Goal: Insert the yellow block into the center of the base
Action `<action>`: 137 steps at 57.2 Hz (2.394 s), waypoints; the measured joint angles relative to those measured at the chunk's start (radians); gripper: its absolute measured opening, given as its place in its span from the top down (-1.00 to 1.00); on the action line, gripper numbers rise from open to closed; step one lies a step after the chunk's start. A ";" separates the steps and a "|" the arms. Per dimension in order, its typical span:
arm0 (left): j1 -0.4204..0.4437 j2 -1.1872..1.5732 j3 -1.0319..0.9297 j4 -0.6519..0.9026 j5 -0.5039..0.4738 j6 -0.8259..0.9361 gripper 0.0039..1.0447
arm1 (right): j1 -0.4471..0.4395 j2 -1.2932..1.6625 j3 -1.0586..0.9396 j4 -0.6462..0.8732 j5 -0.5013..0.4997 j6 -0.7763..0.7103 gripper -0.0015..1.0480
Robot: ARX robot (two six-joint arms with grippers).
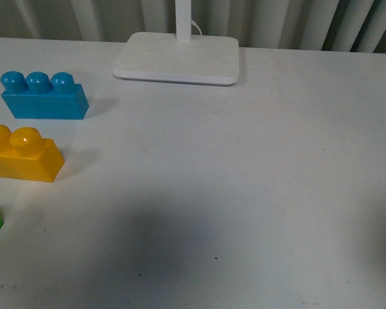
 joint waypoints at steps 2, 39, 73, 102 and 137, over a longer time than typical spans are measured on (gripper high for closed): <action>0.000 0.000 0.000 0.000 0.000 0.000 -0.88 | 0.000 0.000 0.000 0.000 0.000 0.000 -0.83; 0.000 0.000 0.000 0.000 0.000 0.000 -0.88 | 0.000 0.000 0.000 0.000 0.000 0.000 -0.83; 0.000 0.000 0.000 0.000 0.000 0.000 -0.88 | -0.325 0.842 0.459 -0.196 -0.260 -0.160 -0.83; 0.000 0.000 0.000 0.000 0.000 0.000 -0.88 | -0.465 1.545 0.843 -0.251 -0.199 -0.388 -0.83; 0.000 0.000 0.000 0.000 0.000 0.000 -0.88 | -0.521 1.742 1.020 -0.326 -0.200 -0.452 -0.83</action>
